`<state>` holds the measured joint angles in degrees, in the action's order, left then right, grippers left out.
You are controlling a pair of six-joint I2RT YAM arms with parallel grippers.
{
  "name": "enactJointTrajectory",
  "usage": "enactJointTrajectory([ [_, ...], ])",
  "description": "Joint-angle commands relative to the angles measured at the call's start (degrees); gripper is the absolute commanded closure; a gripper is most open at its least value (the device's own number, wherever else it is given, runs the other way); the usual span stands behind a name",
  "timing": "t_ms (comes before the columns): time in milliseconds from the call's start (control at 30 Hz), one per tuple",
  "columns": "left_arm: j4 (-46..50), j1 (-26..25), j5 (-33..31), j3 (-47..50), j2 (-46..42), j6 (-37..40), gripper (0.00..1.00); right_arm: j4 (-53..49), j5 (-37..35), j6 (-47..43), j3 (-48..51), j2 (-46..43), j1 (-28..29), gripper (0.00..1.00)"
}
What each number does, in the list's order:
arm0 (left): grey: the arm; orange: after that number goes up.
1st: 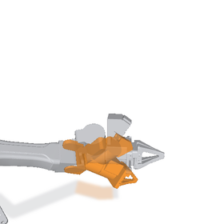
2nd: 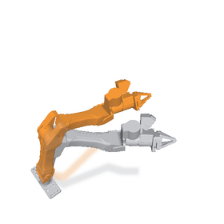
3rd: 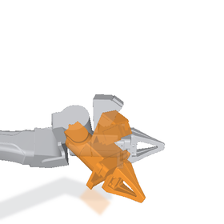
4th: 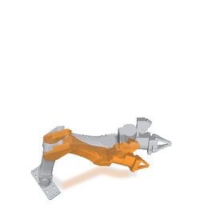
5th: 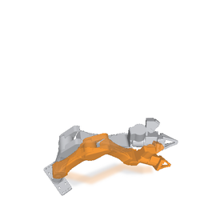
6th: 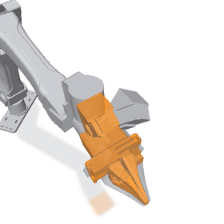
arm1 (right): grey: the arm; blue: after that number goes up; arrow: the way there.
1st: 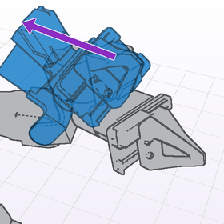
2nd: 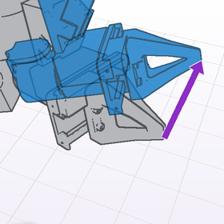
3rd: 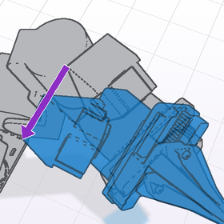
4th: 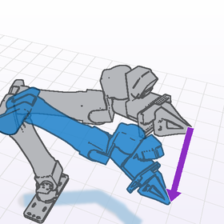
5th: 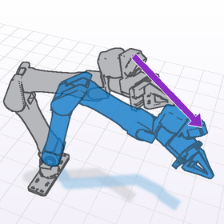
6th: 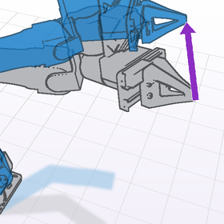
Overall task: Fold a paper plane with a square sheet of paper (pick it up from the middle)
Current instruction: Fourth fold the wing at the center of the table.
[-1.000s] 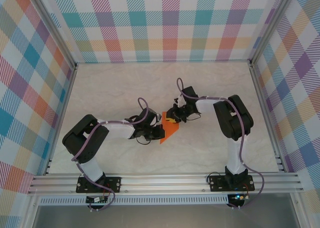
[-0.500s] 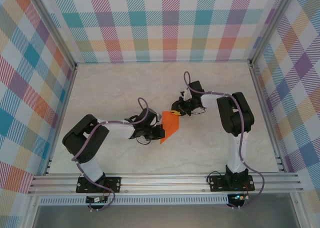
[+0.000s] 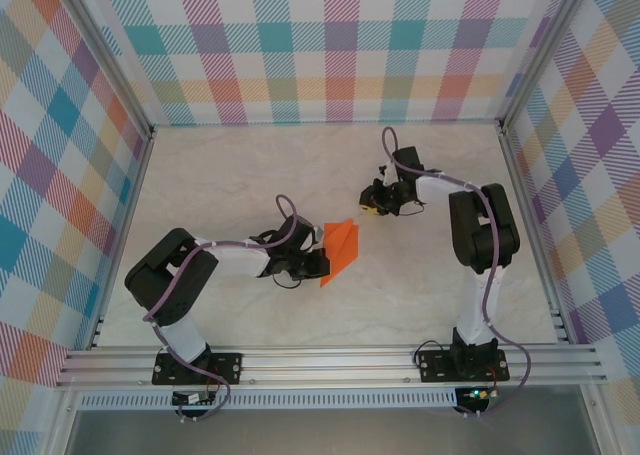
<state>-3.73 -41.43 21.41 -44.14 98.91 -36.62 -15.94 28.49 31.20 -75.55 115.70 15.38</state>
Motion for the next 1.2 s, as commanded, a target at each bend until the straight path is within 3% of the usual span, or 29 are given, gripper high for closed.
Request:
enactJointTrajectory([
  [0,13.0,-0.5,-4.0,3.0,3.3,0.9,0.96,0.4,3.1,-1.3,2.5,-5.4,0.6,0.78],
  [167,12.8,-0.5,-3.8,2.5,3.3,0.7,0.96,6.2,9.1,1.5,10.0,-9.2,3.2,0.77],
  [367,12.6,-0.5,-3.5,2.1,4.1,0.7,0.96,9.3,8.8,3.5,14.4,-8.7,10.7,0.78],
  [500,12.7,-0.4,-3.4,2.0,4.4,0.7,0.96,11.3,8.1,3.8,16.6,-6.9,12.5,0.78],
  [867,13.2,-0.5,-3.5,2.8,4.4,0.8,0.96,3.4,-3.9,-2.3,11.0,-2.5,12.2,0.79],
  [1167,13.0,-0.5,-3.6,4.0,3.8,0.8,0.96,0.8,-5.2,-3.5,5.1,0.8,7.7,0.79],
])
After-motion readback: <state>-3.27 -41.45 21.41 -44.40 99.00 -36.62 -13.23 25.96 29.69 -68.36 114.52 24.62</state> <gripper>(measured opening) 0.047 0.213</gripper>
